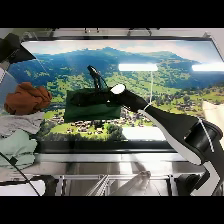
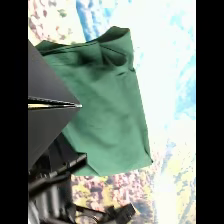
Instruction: Fold the shirts.
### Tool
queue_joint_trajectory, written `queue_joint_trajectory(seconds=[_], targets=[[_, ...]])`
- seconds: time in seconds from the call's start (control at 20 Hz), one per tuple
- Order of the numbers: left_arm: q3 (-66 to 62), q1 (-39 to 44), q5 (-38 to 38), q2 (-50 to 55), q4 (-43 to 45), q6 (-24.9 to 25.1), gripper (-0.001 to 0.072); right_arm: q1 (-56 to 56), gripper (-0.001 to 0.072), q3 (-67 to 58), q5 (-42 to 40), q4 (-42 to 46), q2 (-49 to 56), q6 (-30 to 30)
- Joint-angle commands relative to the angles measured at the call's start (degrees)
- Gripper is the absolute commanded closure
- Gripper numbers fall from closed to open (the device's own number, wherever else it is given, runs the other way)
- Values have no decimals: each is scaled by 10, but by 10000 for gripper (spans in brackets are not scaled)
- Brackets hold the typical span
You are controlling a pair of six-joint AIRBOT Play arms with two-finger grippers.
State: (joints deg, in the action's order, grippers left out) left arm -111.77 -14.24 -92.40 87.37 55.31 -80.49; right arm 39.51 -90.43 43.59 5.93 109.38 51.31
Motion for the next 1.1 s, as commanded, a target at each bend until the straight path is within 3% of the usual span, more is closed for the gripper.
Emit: queue_joint_trajectory(seconds=[0.0,0.05,0.25,0.35,0.4,0.45,0.5,0.7,1.05], targets=[[39,4,-8,-18,1,12,686,-48,607,-10,126,16,-21,23],[64,9,-5,-28,1,20,687,-69,686,-10,152,47,-33,50],[175,12,0,-73,1,45,686,-169,689,-3,259,284,-95,187],[225,12,1,-98,1,53,687,-213,677,26,268,404,-130,247],[247,12,10,-111,1,55,687,-231,510,47,266,446,-140,278],[268,12,24,-123,1,55,687,-245,203,64,261,468,-140,306],[287,12,40,-132,1,55,687,-254,20,82,243,475,-134,324],[330,12,80,-142,0,54,687,-256,18,96,181,419,-68,333],[349,12,106,-142,1,55,687,-214,21,94,158,94,59,153]])
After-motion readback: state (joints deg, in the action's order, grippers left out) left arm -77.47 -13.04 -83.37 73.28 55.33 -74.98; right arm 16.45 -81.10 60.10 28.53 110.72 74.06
